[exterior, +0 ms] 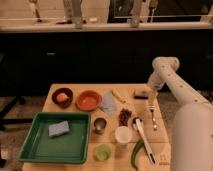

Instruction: Wipe tray with eraser

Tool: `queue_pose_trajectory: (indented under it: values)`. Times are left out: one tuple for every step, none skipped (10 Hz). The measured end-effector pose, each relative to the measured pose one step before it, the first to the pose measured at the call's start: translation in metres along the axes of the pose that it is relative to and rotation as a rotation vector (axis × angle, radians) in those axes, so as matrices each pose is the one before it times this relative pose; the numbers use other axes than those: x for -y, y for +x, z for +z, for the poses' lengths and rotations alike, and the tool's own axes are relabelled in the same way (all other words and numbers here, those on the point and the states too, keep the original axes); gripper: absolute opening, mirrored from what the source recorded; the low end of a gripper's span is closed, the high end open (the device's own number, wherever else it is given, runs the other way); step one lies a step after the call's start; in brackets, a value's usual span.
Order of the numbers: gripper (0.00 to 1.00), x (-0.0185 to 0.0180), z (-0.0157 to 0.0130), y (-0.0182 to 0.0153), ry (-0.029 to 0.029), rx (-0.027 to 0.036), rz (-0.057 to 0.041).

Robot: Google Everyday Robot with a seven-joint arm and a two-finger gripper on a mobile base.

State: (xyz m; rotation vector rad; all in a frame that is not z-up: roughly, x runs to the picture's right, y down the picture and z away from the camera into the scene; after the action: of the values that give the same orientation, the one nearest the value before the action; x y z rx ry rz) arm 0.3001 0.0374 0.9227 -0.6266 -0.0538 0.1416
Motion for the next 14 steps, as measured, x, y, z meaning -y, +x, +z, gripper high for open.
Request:
queue_pose_trajectory:
  values:
    - [0.80, 0.00058, 0.00019, -0.00213, -0.00018, 0.00062, -0.00267]
    - [0.80, -0.00008, 0.00017, -0.00043, -0.00029, 0.00064, -0.00049]
    - [0.80, -0.00010, -0.00005, 0.00038, 0.00004, -0.00016, 0.00051]
    - [0.80, -0.00007, -0.00003, 0.00017, -0.00001, 0.00001, 0.00025]
    - [0.80, 0.00003, 0.00007, -0.00019, -0.00014, -0.00003, -0.00033]
    - [0.80, -0.00038, 0.00018, 0.00019, 0.00001, 0.00099, 0.00028]
    - [0.80, -0.00088, -0.00005, -0.00022, 0.00502, 0.00533, -0.00269]
    - [0.80, -0.00096, -0.00037, -0.00196, 0.00831, 0.00895, -0.00612]
    - [0.80, -0.00140, 0.00166, 0.00046, 0.00217, 0.00924, -0.00408]
    - [0.80, -0.00121, 0.00277, 0.00080, -0.00122, 0.00667, -0.00316]
    - [0.80, 0.00008, 0.00199, -0.00107, 0.00129, 0.00619, -0.00623]
    - [0.80, -0.00018, 0.00165, -0.00099, 0.00467, 0.00491, -0.00505]
    - [0.80, -0.00014, 0.00260, 0.00092, 0.02089, 0.00965, -0.00744]
    - [0.80, 0.00044, 0.00291, 0.00217, 0.03398, -0.00422, -0.00649]
